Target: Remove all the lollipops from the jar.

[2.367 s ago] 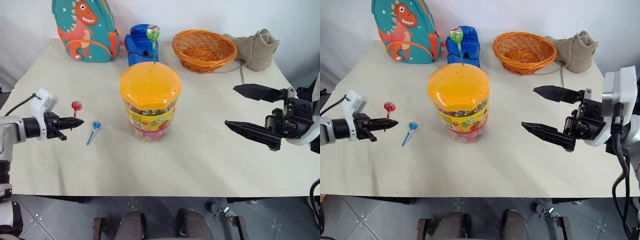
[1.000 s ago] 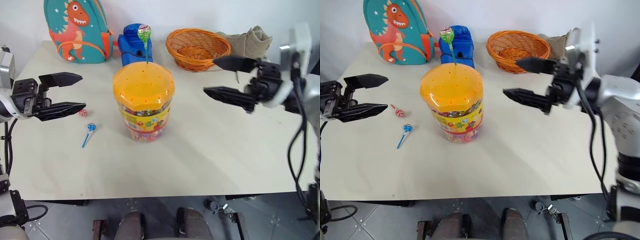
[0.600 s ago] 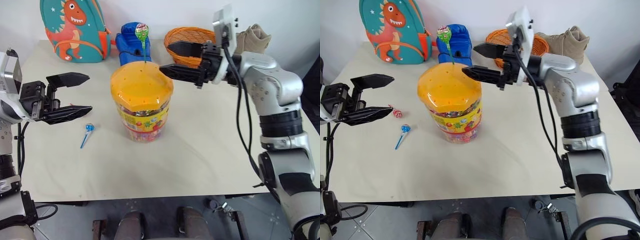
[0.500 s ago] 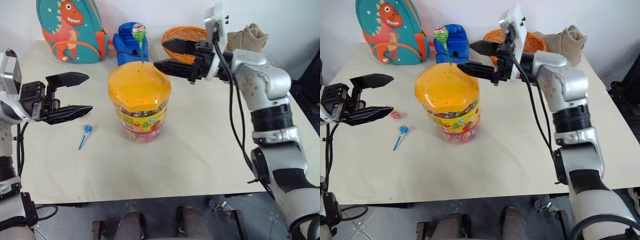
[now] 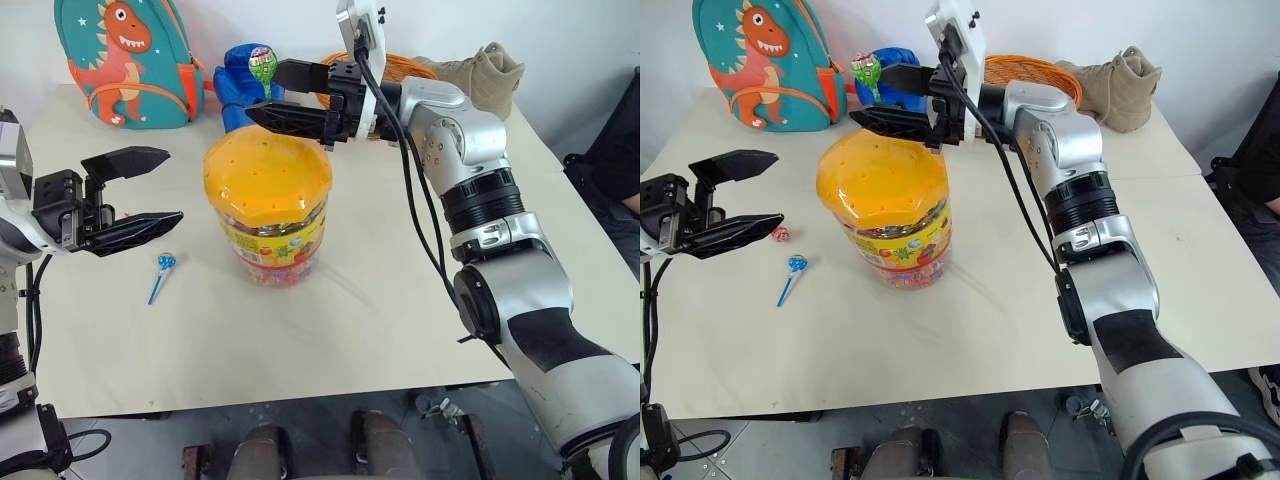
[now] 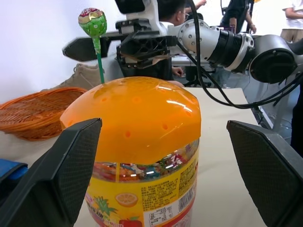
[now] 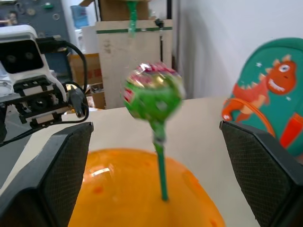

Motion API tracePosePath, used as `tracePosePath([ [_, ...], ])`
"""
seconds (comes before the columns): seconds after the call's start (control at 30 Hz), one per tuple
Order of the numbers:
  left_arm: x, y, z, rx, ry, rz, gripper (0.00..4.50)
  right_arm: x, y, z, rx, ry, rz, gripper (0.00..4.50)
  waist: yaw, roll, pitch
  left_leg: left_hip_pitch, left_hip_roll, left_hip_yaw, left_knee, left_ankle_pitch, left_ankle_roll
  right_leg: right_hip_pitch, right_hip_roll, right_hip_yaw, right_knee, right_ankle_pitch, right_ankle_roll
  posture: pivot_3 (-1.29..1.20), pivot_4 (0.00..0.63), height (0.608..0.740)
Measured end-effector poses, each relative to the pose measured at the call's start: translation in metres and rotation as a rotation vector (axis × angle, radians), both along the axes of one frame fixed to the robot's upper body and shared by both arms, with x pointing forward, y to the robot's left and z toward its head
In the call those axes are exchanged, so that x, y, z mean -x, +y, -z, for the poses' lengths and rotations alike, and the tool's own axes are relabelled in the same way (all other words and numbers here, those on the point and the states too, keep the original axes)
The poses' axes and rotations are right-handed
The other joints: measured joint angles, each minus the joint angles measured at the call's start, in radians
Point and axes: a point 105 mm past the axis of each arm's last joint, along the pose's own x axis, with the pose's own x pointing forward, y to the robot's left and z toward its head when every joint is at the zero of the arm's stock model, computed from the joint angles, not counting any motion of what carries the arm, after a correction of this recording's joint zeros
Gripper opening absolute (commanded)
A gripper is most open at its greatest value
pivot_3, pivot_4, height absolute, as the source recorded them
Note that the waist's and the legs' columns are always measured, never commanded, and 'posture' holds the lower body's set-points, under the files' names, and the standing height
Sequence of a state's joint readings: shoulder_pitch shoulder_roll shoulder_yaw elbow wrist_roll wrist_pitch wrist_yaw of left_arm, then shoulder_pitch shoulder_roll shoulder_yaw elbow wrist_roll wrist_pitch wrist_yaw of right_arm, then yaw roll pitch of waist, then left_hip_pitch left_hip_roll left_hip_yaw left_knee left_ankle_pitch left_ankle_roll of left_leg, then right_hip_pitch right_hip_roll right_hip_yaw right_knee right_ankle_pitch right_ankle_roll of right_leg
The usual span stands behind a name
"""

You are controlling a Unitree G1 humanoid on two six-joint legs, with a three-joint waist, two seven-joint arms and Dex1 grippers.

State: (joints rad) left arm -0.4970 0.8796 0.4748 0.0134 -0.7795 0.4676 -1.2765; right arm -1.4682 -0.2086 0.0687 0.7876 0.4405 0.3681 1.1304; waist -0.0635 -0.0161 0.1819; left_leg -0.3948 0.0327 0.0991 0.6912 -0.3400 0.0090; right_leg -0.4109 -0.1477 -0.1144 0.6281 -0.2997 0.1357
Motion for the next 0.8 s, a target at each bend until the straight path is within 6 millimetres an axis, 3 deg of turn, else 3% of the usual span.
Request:
tracePosePath([
  [0.13, 0.003, 0.008, 0.001, 0.002, 0.007, -0.043, 4.50, 0.000, 0.011, -0.002, -0.001, 0.000, -0.005, 2.92, -0.004, 0.000, 0.000, 0.000, 0.000, 0.000, 0.000, 0.000, 0.000, 0.000, 0.000, 0.000, 0.000, 0.000, 0.000, 0.00, 0.150, 0.740],
  [0.4, 0.021, 0.043, 0.013, -0.024, 0.076, -0.162, 4.50, -0.003, 0.008, -0.009, -0.031, -0.013, 0.010, 0.14, -0.020, 0.001, 0.001, 0.001, 0.000, -0.001, -0.003, 0.000, -0.001, 0.000, 0.000, 0.000, 0.000, 0.000, 0.000, 0.00, 0.150, 0.740],
  [0.57, 0.032, 0.062, 0.023, -0.004, 0.112, -0.194, 4.50, 0.000, 0.008, -0.028, -0.066, -0.058, 0.020, 0.06, -0.023, 0.001, 0.001, 0.004, 0.000, 0.001, -0.007, 0.000, -0.002, 0.000, 0.000, 0.000, 0.000, 0.000, -0.001, 0.00, 0.150, 0.740],
  [0.8, 0.040, 0.062, 0.026, -0.001, 0.097, -0.151, 4.50, -0.002, 0.002, -0.049, -0.140, -0.085, 0.067, 0.06, -0.022, 0.001, 0.001, 0.004, 0.000, 0.001, -0.007, 0.000, -0.002, 0.000, 0.000, 0.000, 0.000, 0.000, -0.001, 0.00, 0.150, 0.740],
])
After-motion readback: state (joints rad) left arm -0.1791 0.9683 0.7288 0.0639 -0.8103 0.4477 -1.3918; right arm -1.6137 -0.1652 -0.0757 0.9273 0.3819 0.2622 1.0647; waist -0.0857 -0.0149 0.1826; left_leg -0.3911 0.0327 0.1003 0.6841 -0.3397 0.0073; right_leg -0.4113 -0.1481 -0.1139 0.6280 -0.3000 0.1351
